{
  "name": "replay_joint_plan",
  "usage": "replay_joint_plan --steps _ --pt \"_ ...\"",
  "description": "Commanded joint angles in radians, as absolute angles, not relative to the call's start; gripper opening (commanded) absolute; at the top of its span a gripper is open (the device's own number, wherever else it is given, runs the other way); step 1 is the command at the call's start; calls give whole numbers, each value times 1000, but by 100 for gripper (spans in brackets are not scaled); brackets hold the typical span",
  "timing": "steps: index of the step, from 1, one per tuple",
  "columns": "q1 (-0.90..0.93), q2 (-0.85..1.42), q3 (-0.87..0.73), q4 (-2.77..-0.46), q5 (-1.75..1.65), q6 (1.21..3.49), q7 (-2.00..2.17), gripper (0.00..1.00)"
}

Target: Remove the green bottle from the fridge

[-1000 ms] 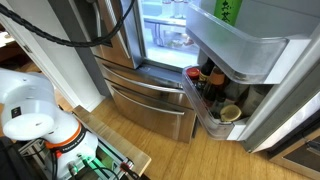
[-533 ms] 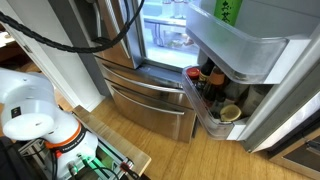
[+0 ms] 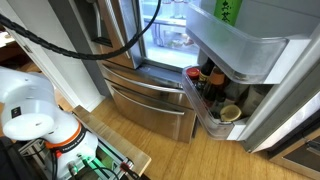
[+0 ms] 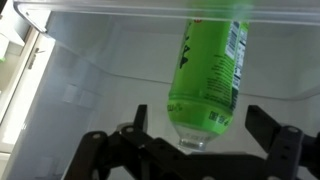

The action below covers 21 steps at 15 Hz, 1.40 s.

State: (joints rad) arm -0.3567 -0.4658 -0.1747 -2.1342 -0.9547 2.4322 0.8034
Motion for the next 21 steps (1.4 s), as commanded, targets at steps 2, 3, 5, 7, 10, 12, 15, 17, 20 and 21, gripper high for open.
replay_joint_plan --steps 2,3,5,7,10,12,15,17,20,21 --pt "-370 -438 -195 -2147 -973 2516 821 100" --pt "-366 -432 -200 -2147 -958 2522 808 100" --pt "-372 -418 -202 -2146 -964 2539 813 100" --pt "-378 -405 -204 -2142 -968 2547 817 100" --pt "-383 -390 -202 -2138 -973 2558 816 66" --pt "-385 -388 -194 -2135 -990 2569 809 50" --pt "-385 -396 -180 -2136 -1049 2571 791 45" --pt "-378 -407 -172 -2140 -1099 2566 773 44" --pt "-357 -427 -167 -2150 -1168 2561 714 44" --pt "-350 -432 -165 -2151 -1188 2559 687 44"
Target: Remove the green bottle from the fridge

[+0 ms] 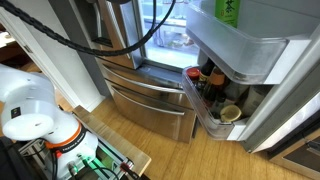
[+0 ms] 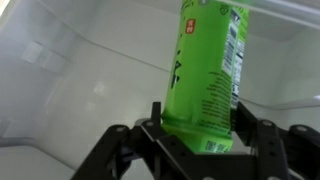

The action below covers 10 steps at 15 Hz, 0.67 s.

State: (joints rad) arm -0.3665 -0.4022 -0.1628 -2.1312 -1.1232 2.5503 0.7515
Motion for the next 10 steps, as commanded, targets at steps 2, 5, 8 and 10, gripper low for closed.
replay_joint_plan --steps 2,5,8,10 --pt "-334 -445 -163 -2158 -1221 2548 612 44" --pt "-318 -462 -160 -2167 -1272 2540 495 44" --pt "-304 -475 -153 -2175 -1350 2544 408 44" --pt "-286 -489 -148 -2187 -1388 2530 363 44"
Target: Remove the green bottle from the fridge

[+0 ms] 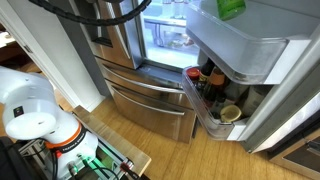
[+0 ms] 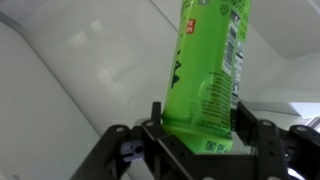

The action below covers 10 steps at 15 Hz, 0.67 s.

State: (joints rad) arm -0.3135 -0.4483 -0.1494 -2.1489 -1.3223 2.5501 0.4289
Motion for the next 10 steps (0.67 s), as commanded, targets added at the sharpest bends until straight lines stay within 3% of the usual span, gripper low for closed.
replay_joint_plan --steps 1,10 --pt "-273 -496 -148 -2192 -1387 2519 333 44" --pt "-202 -571 -112 -2245 -1465 2454 238 44"
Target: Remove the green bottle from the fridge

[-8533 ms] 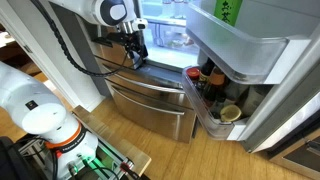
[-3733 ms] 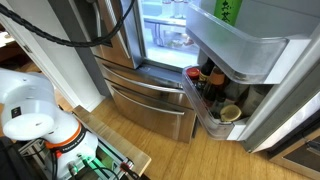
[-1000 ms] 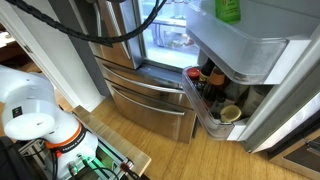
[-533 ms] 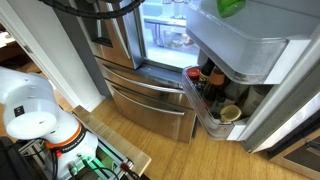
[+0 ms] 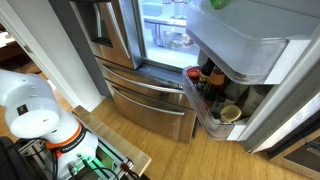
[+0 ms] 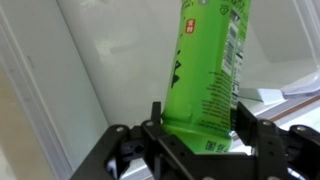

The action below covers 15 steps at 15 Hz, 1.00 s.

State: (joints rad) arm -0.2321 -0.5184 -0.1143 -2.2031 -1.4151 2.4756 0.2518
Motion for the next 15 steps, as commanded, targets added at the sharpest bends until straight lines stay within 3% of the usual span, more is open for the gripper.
replay_joint_plan --steps 1,15 --pt "-194 -579 -108 -2248 -1472 2451 236 44" --pt "-57 -602 -18 -2256 -1428 2353 345 44"
